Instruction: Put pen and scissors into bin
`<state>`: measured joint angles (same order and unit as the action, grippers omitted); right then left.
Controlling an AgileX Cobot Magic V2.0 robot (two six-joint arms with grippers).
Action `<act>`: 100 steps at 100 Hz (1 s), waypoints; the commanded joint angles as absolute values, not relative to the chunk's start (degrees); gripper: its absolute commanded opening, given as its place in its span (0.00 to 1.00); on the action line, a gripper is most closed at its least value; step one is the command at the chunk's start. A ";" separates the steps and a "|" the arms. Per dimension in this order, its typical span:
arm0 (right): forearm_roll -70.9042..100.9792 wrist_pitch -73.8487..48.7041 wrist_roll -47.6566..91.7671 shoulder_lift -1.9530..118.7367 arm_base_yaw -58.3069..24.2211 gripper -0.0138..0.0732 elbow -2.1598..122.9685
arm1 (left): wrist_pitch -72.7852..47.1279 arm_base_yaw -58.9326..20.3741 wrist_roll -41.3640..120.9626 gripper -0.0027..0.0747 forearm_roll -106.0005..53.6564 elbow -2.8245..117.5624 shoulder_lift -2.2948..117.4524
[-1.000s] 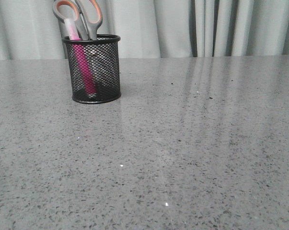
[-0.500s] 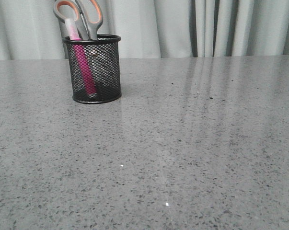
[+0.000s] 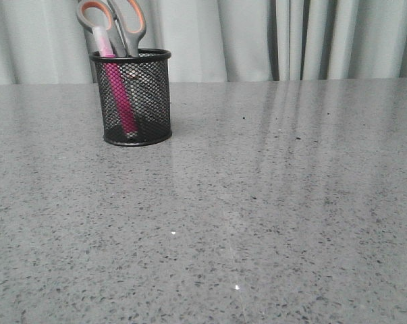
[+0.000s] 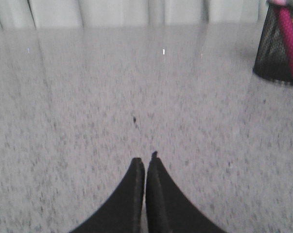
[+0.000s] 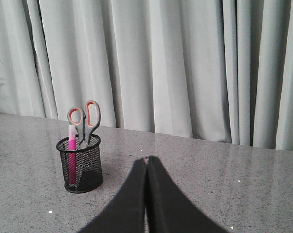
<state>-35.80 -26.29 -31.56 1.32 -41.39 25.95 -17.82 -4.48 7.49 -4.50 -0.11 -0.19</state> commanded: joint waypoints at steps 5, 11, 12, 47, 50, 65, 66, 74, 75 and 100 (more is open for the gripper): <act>-37.73 -22.83 -31.14 2.06 -41.41 0.07 27.26 | -16.38 -4.20 6.83 0.01 -6.06 -2.62 -1.95; -37.73 -22.83 -31.14 2.06 -41.41 0.07 27.26 | -16.24 -4.20 6.83 0.01 -6.06 -2.62 -2.06; -37.73 -22.83 -31.14 2.06 -41.41 0.07 27.26 | -16.24 -4.20 6.83 0.01 -6.06 -2.62 -2.06; -37.73 -22.83 -31.14 2.06 -41.41 0.07 27.26 | -16.24 -4.20 6.83 0.01 -6.06 -2.62 -2.06; -37.73 -22.83 -31.14 2.06 -41.41 0.07 27.26 | -16.24 -4.20 6.83 0.01 -6.06 -2.62 -2.06; -37.73 -22.83 -31.14 2.06 -41.41 0.07 27.26 | -16.24 -4.20 6.83 0.01 -6.06 -2.62 -2.06; -37.73 -22.83 -31.14 2.06 -41.41 0.07 27.26 | -16.24 -4.20 6.83 0.01 -6.06 -2.62 -2.06; -37.73 -22.83 -31.14 2.06 -41.41 0.07 27.26 | -16.24 -4.20 6.83 0.01 -6.06 -2.62 -2.06; -37.73 -22.83 -31.14 2.06 -41.41 0.07 27.26 | -16.24 -4.20 6.83 0.01 -6.06 -2.62 -2.06; -32.18 -30.47 -27.94 2.06 -39.90 0.07 23.14 | -16.24 -4.20 6.83 0.01 -6.06 -2.62 -2.06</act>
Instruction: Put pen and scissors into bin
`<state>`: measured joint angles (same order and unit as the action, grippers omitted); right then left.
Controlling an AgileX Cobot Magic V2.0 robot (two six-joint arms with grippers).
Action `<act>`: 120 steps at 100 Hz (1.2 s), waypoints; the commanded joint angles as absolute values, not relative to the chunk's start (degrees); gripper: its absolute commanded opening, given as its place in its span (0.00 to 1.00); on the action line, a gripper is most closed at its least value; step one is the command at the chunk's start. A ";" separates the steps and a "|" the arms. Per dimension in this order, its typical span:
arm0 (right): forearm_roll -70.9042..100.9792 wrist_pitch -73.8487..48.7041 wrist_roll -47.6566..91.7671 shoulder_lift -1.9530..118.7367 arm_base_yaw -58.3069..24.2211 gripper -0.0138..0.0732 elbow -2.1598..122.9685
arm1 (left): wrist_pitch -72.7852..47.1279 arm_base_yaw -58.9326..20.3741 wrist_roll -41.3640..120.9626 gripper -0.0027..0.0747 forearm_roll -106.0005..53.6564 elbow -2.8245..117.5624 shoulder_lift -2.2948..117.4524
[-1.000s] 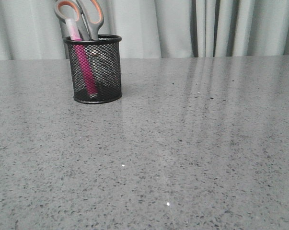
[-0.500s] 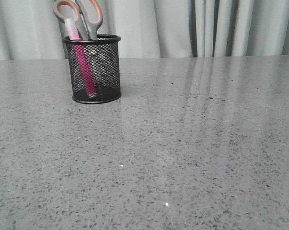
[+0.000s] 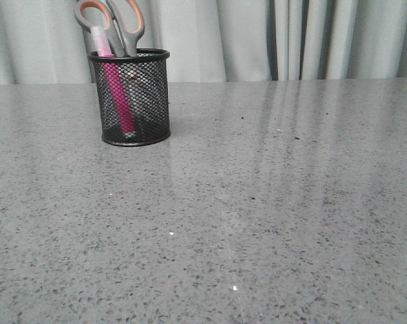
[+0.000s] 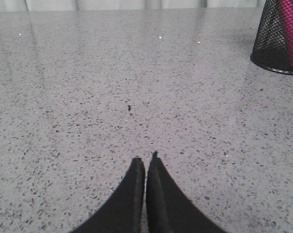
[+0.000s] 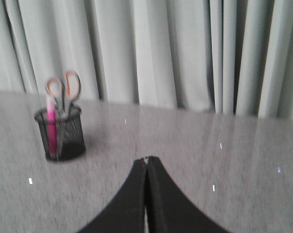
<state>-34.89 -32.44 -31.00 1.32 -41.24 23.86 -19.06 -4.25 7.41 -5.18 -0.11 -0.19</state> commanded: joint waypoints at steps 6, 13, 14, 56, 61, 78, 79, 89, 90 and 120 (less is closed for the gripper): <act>-25.88 -30.19 -20.51 2.06 -37.17 0.07 20.99 | -16.24 -4.20 6.83 0.01 -6.06 -2.62 -2.06; -18.56 -28.19 -12.73 2.06 -31.73 0.07 17.74 | -16.24 -4.20 6.83 0.01 -6.06 -2.62 -2.06; -17.23 -27.87 -12.14 2.06 -30.45 0.07 17.36 | -16.24 -4.20 6.83 0.01 -6.06 -2.62 -2.06; 2.71 -12.53 6.08 1.44 -2.18 0.07 -1.46 | -16.24 -4.20 6.83 0.01 -6.06 -2.62 -2.06; 2.71 -15.85 6.08 0.43 -1.43 0.07 -1.46 | -16.24 -4.20 6.83 0.01 -6.06 -2.62 -2.06; 2.71 -16.73 6.08 -1.75 -1.20 0.07 -1.46 | -16.24 -4.20 6.83 0.01 -6.06 -2.62 -2.06; 2.71 -16.73 6.08 -1.75 -1.20 0.07 -1.46 | -16.24 -4.20 6.83 0.01 -6.06 -2.62 -2.06; 2.71 -16.61 6.08 -1.75 -1.20 0.07 -1.46 | -16.14 -4.20 6.83 0.01 -6.06 -2.62 -2.06; 2.71 -16.61 6.08 -1.75 -1.20 0.07 -1.46 | -16.14 -4.20 6.83 0.01 -6.06 -2.62 -2.06; 2.71 -16.48 6.08 -1.75 -1.20 0.07 -1.46 | -16.14 -4.20 6.83 0.01 -6.06 -2.62 -2.06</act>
